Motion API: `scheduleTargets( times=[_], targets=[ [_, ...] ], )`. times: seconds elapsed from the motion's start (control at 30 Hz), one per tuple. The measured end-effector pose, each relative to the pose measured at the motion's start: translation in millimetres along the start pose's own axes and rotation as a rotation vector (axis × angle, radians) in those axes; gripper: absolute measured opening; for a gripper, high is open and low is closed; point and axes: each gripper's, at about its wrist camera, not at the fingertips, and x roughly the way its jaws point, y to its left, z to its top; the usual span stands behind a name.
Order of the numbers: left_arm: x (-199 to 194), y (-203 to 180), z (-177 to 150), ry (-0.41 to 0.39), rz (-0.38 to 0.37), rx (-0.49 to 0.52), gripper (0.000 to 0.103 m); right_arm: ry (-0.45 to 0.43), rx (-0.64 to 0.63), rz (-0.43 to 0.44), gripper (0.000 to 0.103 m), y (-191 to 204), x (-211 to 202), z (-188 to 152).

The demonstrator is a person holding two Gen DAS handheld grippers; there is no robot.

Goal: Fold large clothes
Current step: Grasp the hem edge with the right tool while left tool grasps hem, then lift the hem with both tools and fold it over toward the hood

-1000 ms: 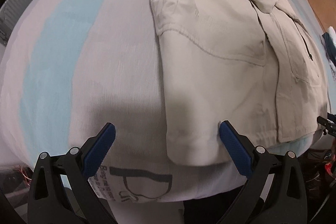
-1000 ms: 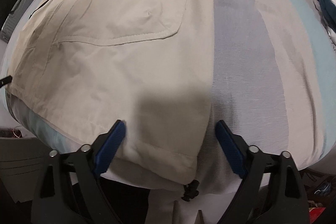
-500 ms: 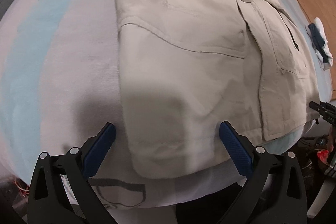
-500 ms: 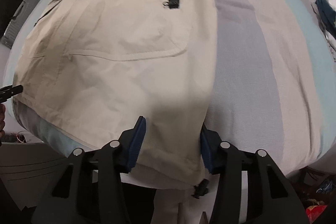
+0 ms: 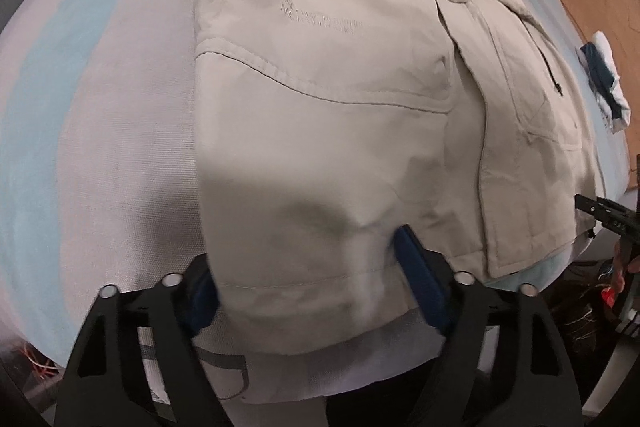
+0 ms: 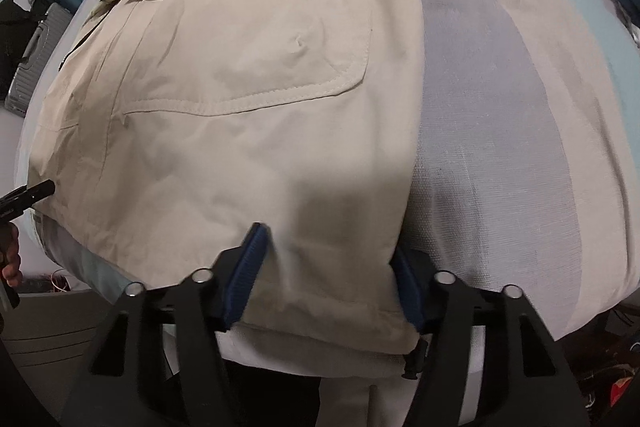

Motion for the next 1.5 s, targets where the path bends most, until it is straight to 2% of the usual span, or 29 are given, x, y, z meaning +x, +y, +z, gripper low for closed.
scheduleTargets(
  times=[0.1, 0.17, 0.3, 0.37, 0.43, 0.5, 0.57, 0.6, 0.67, 0.77, 0.97, 1.03, 1.17, 1.3, 1.5],
  targets=[
    [-8, 2, -4, -0.011, -0.001, 0.009, 0.058, -0.011, -0.003, 0.0, 0.041, 1, -7, -1],
    [-11, -1, -3, -0.021, 0.001, 0.021, 0.05, -0.017, -0.006, 0.004, 0.042, 2, -10, -1],
    [-3, -2, 1, -0.009, -0.001, 0.013, 0.05, 0.025, 0.016, -0.003, 0.047, 3, 6, 2],
    [1, 0, -1, 0.007, 0.001, 0.003, 0.055, 0.046, 0.013, -0.011, 0.047, 4, 8, 4],
    [2, 0, -1, 0.014, -0.01, -0.005, 0.055, 0.054, 0.006, -0.021, 0.041, 5, 6, 4],
    [1, -4, -1, 0.014, -0.006, -0.001, 0.051, 0.059, 0.014, -0.031, 0.027, 9, 5, 6],
    [0, -7, -1, 0.021, 0.005, 0.017, 0.036, 0.065, 0.015, -0.04, 0.018, 12, 1, 9],
    [-2, -9, 0, 0.021, 0.01, 0.023, 0.033, 0.068, 0.01, -0.04, 0.013, 13, -1, 10],
    [-7, -12, 0, 0.022, 0.02, 0.036, 0.023, 0.075, -0.018, -0.049, 0.009, 17, -7, 11],
    [-15, -22, 7, 0.025, 0.035, 0.058, 0.014, 0.087, -0.039, -0.049, 0.006, 24, -19, 14],
    [-42, -32, 22, 0.034, 0.022, 0.061, 0.01, 0.106, -0.01, -0.066, 0.006, 28, -42, 25],
    [-50, -35, 26, 0.041, 0.027, 0.066, 0.01, 0.115, -0.043, -0.061, 0.005, 30, -50, 29],
    [-66, -42, 36, 0.066, 0.039, 0.063, 0.009, 0.14, -0.074, -0.031, 0.005, 43, -62, 42],
    [-78, -51, 52, 0.1, 0.053, 0.043, 0.009, 0.192, -0.079, 0.016, 0.005, 27, -72, 54],
    [-106, -67, 85, 0.142, 0.091, 0.049, 0.009, 0.236, -0.088, 0.065, 0.005, 21, -94, 94]
  ],
)
